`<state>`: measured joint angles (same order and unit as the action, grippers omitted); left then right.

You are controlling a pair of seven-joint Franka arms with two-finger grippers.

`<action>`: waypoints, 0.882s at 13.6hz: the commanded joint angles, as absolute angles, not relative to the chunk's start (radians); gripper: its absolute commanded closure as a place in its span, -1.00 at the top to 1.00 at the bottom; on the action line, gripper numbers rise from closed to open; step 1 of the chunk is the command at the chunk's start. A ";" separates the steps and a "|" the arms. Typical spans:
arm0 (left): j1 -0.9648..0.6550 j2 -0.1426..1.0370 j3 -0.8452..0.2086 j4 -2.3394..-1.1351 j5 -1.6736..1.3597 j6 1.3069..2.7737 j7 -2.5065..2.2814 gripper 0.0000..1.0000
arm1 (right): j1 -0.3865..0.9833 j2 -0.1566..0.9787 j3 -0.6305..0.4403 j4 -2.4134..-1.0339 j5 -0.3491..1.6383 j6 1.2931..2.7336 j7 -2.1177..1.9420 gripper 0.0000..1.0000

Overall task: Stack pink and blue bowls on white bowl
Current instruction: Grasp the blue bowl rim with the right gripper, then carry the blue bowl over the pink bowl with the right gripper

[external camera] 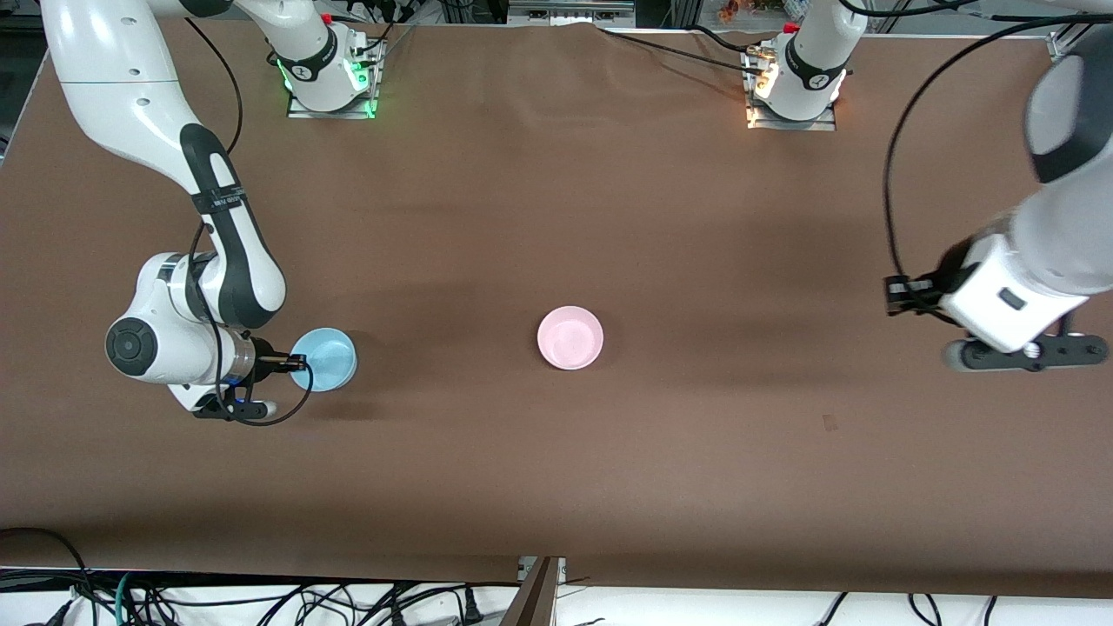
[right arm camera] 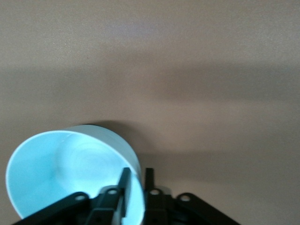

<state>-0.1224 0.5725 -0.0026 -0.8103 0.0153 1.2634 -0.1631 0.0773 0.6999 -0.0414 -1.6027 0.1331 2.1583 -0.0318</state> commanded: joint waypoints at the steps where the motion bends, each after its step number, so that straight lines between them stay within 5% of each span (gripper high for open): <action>1: -0.051 0.535 -0.008 -0.836 -0.014 1.259 -0.049 -0.34 | 0.097 0.669 -0.038 -1.597 0.150 2.134 -0.006 -1.00; 7: 0.048 0.496 -0.009 -0.916 -0.081 1.279 0.041 -0.13 | 0.181 0.660 0.073 -1.475 0.150 2.074 0.349 -1.00; 12: 0.052 0.304 -0.009 -1.248 -0.078 1.472 0.102 -0.11 | 0.358 0.670 0.152 -1.396 0.137 2.071 0.772 -1.00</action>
